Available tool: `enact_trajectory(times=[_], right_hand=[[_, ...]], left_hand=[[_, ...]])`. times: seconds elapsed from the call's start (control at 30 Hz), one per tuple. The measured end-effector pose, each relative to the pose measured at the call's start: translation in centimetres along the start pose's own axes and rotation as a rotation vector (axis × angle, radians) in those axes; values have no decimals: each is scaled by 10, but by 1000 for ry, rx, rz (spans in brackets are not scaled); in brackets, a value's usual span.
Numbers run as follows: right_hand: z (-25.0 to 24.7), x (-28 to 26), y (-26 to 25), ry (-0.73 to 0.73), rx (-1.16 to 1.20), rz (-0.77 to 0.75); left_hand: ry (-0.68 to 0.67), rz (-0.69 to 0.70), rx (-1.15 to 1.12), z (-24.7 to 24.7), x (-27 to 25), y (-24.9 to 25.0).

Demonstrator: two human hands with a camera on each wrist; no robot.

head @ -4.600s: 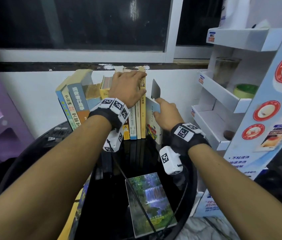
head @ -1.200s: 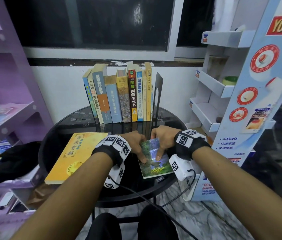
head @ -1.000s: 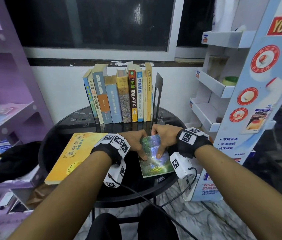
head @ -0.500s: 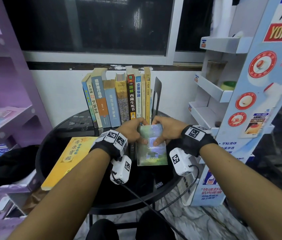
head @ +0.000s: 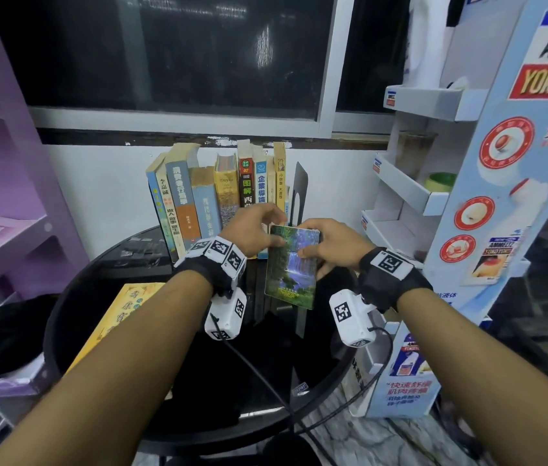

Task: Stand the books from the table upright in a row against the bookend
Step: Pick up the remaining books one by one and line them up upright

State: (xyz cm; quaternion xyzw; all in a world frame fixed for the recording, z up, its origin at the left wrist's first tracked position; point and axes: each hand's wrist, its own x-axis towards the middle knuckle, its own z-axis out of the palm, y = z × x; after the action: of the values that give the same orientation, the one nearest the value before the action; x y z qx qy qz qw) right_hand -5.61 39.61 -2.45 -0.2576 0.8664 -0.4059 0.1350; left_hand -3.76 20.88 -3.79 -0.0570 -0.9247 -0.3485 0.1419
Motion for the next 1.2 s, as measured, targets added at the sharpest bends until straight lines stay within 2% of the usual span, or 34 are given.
enact_trajectory(times=[0.17,0.4,0.53,0.83,1.0,1.2], right_hand=[[-9,6,5,135,-82,9],[-13,24,13,289,-270,25],[-13,31,16,316,-392,55],[-5,66,26,348,-405,41],[3,80,29,362,-391,7],[11,91,33,382,-395,-15]], left_hand=[[205,156,169,-16,27,12],[244,292,543,-29,70,21],[243,277,622,-30,87,25],[163,192,670,-26,113,12],[196,242,677,-24,115,3],[226,223,683,-24,118,-1]])
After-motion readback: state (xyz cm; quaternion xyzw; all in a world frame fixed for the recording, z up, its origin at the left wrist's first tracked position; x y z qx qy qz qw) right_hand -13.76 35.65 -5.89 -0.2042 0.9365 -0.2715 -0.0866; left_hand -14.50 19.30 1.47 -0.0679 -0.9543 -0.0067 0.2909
